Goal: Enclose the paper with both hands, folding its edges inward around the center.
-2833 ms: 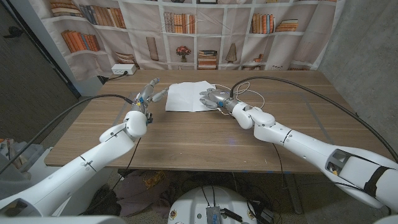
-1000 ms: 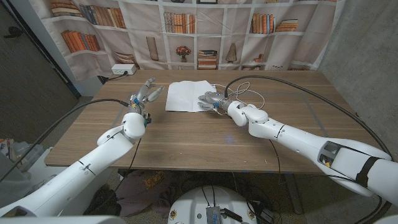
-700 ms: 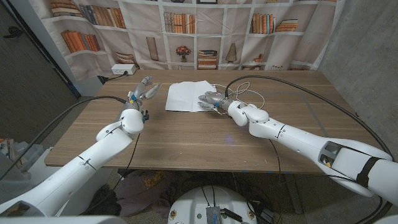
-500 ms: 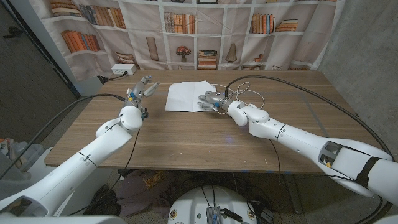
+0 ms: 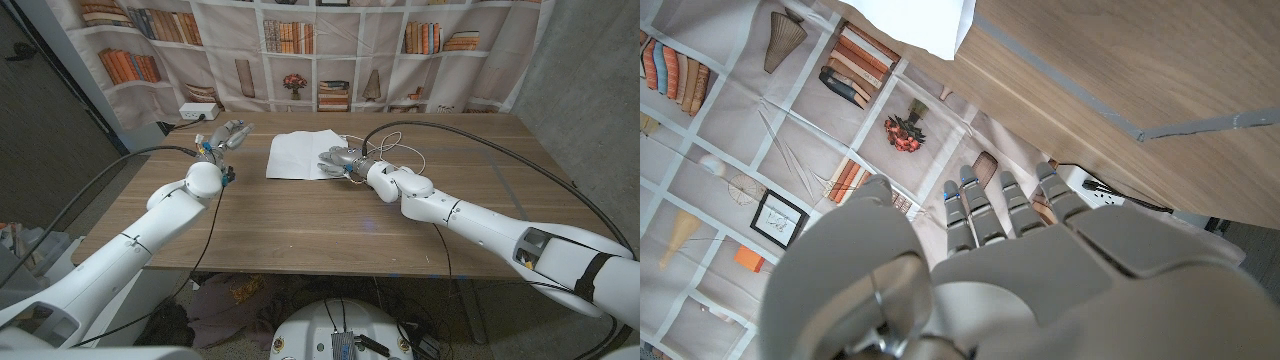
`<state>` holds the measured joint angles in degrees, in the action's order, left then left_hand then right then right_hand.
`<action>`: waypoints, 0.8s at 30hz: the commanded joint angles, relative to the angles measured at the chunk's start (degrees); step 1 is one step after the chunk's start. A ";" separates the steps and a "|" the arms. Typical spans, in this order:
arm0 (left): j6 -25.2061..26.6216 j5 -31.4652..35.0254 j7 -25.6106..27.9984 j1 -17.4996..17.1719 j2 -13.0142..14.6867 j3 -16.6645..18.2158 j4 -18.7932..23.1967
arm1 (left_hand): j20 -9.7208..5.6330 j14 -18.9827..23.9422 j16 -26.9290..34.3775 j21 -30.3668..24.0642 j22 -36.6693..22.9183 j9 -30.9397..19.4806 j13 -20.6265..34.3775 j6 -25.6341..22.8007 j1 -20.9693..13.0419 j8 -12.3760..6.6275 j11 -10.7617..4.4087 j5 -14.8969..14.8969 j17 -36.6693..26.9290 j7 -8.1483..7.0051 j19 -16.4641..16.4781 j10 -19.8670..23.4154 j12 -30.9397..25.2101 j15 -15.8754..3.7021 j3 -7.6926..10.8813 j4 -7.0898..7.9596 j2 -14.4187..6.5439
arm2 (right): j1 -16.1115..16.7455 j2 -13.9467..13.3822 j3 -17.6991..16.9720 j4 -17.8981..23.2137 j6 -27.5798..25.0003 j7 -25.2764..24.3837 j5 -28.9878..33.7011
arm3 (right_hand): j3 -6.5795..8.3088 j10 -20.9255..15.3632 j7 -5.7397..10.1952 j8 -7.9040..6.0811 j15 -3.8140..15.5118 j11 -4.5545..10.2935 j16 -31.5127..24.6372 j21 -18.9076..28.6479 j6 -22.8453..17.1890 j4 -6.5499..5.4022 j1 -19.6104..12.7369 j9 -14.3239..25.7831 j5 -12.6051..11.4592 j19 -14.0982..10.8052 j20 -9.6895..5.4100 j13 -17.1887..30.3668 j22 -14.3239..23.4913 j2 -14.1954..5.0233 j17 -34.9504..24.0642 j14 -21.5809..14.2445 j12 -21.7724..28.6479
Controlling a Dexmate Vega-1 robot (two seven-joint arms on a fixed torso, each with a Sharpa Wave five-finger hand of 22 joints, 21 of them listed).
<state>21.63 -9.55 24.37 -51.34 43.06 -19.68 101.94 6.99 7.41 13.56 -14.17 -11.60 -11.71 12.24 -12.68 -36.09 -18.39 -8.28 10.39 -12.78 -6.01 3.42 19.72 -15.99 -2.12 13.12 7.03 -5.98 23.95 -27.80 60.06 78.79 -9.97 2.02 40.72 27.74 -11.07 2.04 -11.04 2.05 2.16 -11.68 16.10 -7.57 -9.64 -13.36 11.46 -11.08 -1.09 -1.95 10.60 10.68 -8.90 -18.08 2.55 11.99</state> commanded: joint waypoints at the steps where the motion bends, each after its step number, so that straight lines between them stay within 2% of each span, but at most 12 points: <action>1: 1.71 0.40 0.55 3.01 0.26 -2.13 -2.21 | 0.35 -0.49 -0.21 0.18 -0.08 -0.11 0.04 -1.67 0.37 -0.05 -0.01 0.19 -0.10 0.77 -0.31 -0.02 0.29 -1.27 -0.38 0.17 0.18 | 0.03 -0.05 -0.10 -0.06 -0.51 0.15 0.23 | -0.34 0.03 -0.05 -0.24 2.74 0.02 -0.44 -0.23 -0.26 -0.07 0.48 0.07 -0.03 -0.35 -3.88 0.20 0.12 -2.08 0.01 0.13 0.22; 3: 4.96 3.23 2.29 4.07 0.55 -3.90 -1.70 | 0.53 -0.31 -0.16 0.10 -0.09 -0.07 0.03 -3.57 0.43 -0.52 -0.45 0.27 -0.05 -0.68 -0.13 1.18 0.05 -1.30 -0.35 0.10 0.02 | -0.08 0.02 -0.06 -0.31 -0.65 0.28 0.27 | -0.35 0.05 -0.06 -0.24 2.75 0.01 -0.44 -0.25 -0.26 -0.05 0.50 0.06 -0.03 -0.35 -3.89 0.20 0.11 -2.09 0.03 0.13 0.22; 8: 6.95 5.53 2.30 5.67 0.96 -5.78 -2.25 | 0.51 0.06 -0.05 -0.01 -0.09 -0.04 0.02 -4.20 0.43 -0.59 -0.45 0.31 -0.02 -0.47 0.14 1.27 0.16 -1.34 -0.33 0.03 -0.06 | -0.16 0.08 -0.07 -0.66 -0.82 0.00 0.31 | -0.36 0.03 -0.11 -0.25 2.76 -0.07 -0.44 -0.28 -0.28 -0.02 0.54 0.06 -0.04 -0.36 -3.88 0.20 0.11 -2.10 0.06 0.15 0.23; 13: 4.63 5.69 0.81 6.93 0.96 -6.37 -4.38 | 0.48 0.03 -0.06 -0.03 -0.09 -0.03 0.02 -4.37 0.42 -0.57 -0.32 0.34 -0.02 -0.12 0.21 1.23 0.25 -1.50 -0.21 0.04 -0.34 | -0.09 0.11 -0.07 -0.57 -1.73 -0.23 0.64 | -0.38 -0.02 -0.14 -0.27 2.76 -0.08 -0.45 -0.31 -0.31 0.01 0.58 0.05 -0.05 -0.37 -3.89 0.20 0.11 -2.11 0.10 0.11 0.26; 16: 1.76 5.67 -0.96 8.28 0.96 -6.99 -7.08 | 0.41 -0.30 -0.20 -0.02 -0.10 -0.02 0.02 -4.26 0.41 -0.45 -0.19 0.36 -0.02 -0.01 0.17 1.05 0.39 -1.56 -0.10 0.06 -0.60 | -0.32 0.25 0.06 -1.11 -2.31 0.00 0.82 | -0.39 -0.03 -0.09 -0.30 2.76 -0.08 -0.46 -0.32 -0.38 0.03 0.59 0.05 -0.05 -0.39 -3.87 0.20 0.11 -2.11 0.11 0.11 0.27; 22: -0.06 5.48 -2.53 9.82 0.28 -7.74 -10.30 | 0.26 -0.95 -0.47 0.06 -0.09 -0.01 0.01 -3.59 0.43 0.01 -0.24 0.36 -0.01 0.14 -0.03 0.60 0.72 -1.54 0.02 0.06 -0.88 | -0.44 0.28 -0.03 -1.33 -2.83 -0.39 0.71 | -0.41 -0.06 -0.09 -0.31 2.75 -0.04 -0.46 -0.37 -0.39 0.08 0.65 0.04 -0.07 -0.39 -3.83 0.20 0.11 -2.13 0.17 0.10 0.30; 24: 0.83 7.01 -2.68 10.94 0.16 -9.16 -11.31 | 0.23 -1.02 -0.50 0.08 -0.09 0.00 0.01 -3.50 0.44 0.11 -0.24 0.35 0.00 0.53 -0.09 0.54 0.79 -1.52 0.04 0.04 -0.93 | -0.43 0.22 -0.09 -1.22 -3.19 -0.55 0.78 | -0.41 -0.07 -0.07 -0.31 2.77 -0.09 -0.47 -0.39 -0.38 0.10 0.66 0.04 -0.08 -0.40 -3.84 0.20 0.11 -2.14 0.19 0.09 0.31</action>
<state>24.15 -4.59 23.97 -43.90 43.74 -25.95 95.59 7.18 6.52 13.31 -14.17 -11.60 -11.72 12.25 -16.22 -35.21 -18.40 -8.60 10.39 -12.79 -5.86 3.24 20.65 -15.27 -2.24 12.89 7.28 -6.76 23.75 -27.63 59.98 77.87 -11.89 2.06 41.27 27.49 -11.07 2.05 -11.04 2.05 2.16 -11.68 15.88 -7.57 -9.39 -13.32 11.47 -11.09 -1.09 -1.95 10.60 10.68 -8.85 -17.81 2.55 11.98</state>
